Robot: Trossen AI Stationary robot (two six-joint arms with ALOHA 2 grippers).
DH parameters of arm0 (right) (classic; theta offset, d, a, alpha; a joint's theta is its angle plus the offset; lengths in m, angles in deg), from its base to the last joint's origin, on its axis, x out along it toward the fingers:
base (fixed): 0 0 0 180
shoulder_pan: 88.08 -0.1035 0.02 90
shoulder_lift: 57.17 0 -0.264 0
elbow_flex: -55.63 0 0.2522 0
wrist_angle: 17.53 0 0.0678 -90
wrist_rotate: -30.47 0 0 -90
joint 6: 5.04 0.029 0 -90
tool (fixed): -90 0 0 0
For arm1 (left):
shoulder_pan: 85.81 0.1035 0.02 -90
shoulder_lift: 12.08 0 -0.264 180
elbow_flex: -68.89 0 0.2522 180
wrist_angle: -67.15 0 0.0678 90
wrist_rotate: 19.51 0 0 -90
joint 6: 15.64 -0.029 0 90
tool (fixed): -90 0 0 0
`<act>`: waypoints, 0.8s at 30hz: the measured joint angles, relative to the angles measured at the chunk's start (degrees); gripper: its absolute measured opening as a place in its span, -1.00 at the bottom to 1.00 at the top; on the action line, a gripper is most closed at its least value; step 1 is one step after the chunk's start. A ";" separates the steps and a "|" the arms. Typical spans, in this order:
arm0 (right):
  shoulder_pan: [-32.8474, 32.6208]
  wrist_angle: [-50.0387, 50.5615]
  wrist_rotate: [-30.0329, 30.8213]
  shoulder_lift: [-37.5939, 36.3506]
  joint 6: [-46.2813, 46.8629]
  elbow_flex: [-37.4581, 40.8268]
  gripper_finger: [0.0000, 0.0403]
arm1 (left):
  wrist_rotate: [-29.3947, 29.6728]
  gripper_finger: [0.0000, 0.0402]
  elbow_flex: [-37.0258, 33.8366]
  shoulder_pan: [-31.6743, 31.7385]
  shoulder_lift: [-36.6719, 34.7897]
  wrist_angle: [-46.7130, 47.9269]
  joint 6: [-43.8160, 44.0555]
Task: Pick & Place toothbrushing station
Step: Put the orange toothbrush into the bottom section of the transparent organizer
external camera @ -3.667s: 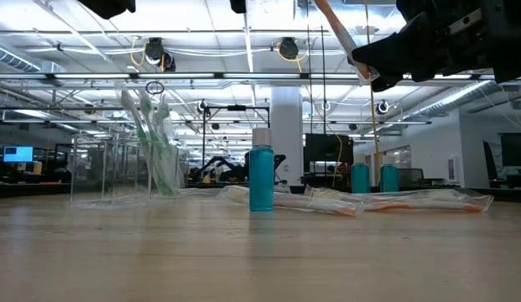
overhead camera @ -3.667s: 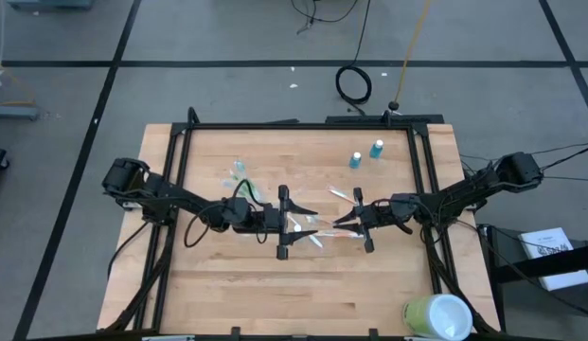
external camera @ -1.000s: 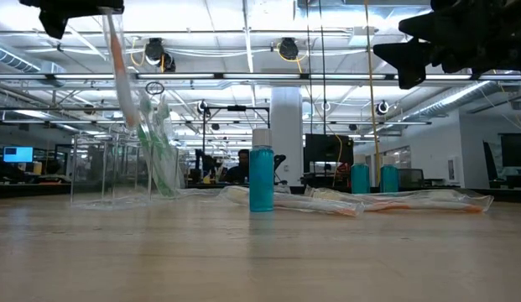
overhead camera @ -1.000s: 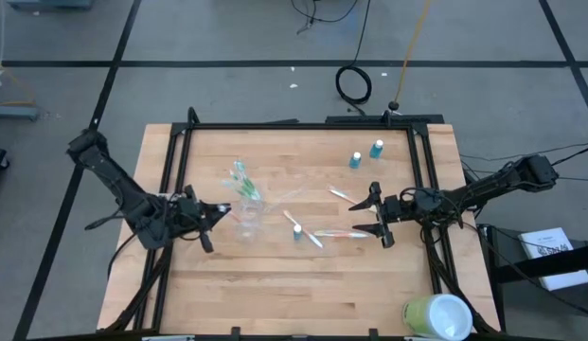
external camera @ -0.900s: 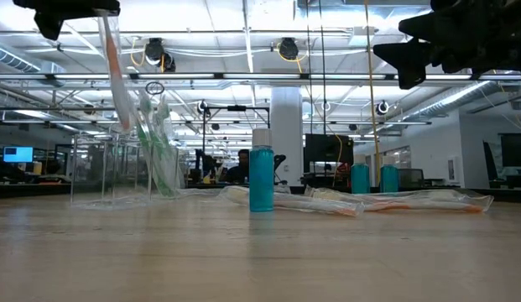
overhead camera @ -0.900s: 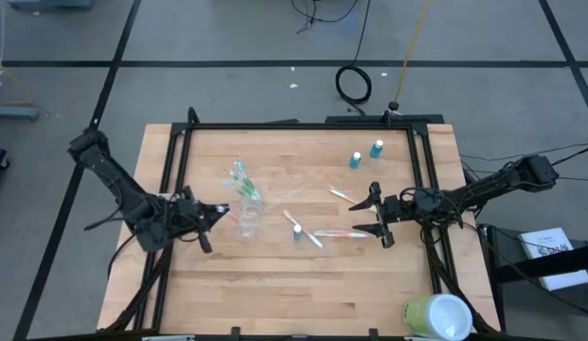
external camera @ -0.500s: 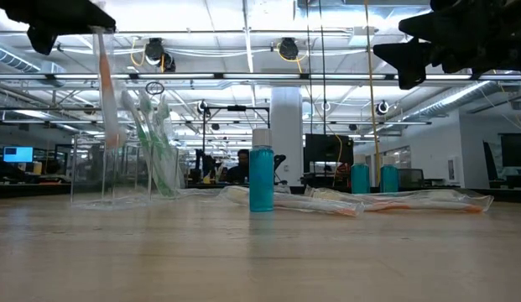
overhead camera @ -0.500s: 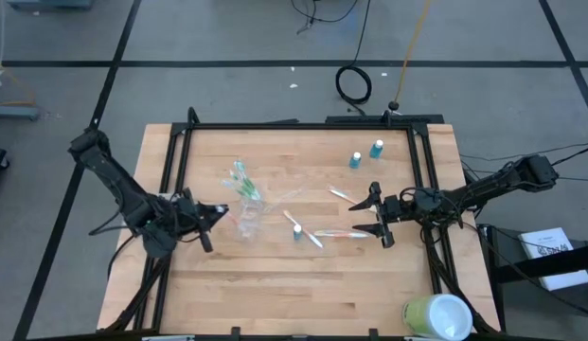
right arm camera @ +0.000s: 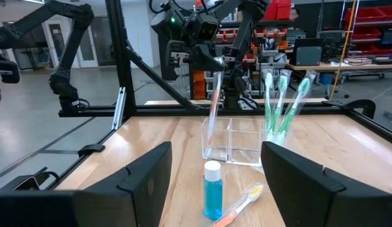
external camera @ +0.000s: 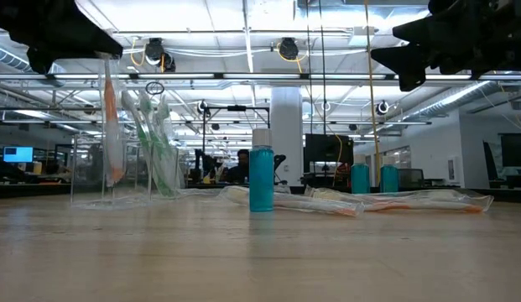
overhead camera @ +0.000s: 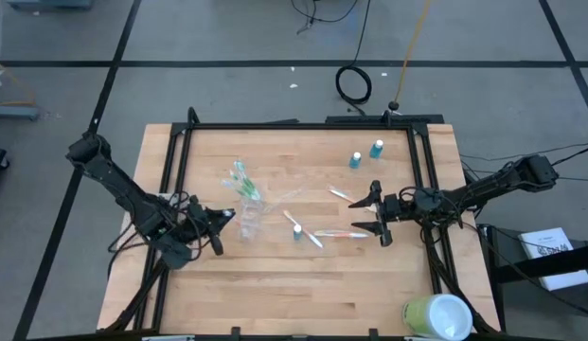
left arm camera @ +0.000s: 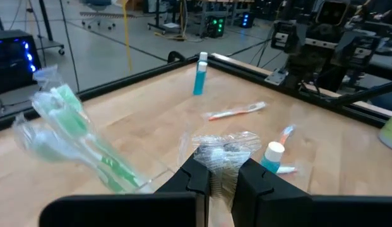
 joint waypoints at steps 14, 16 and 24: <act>0.00 0.24 -0.02 0.00 0.00 -0.02 0.17 | -0.15 -0.85 0.00 1.49 4.70 0.04 4.42; 0.00 0.25 -0.01 0.00 0.00 -0.02 0.17 | -0.15 -0.85 0.00 1.47 5.02 0.07 4.52; 0.00 0.24 -0.02 0.00 0.00 -0.02 0.17 | -1.53 -0.79 0.00 1.98 5.03 0.07 5.18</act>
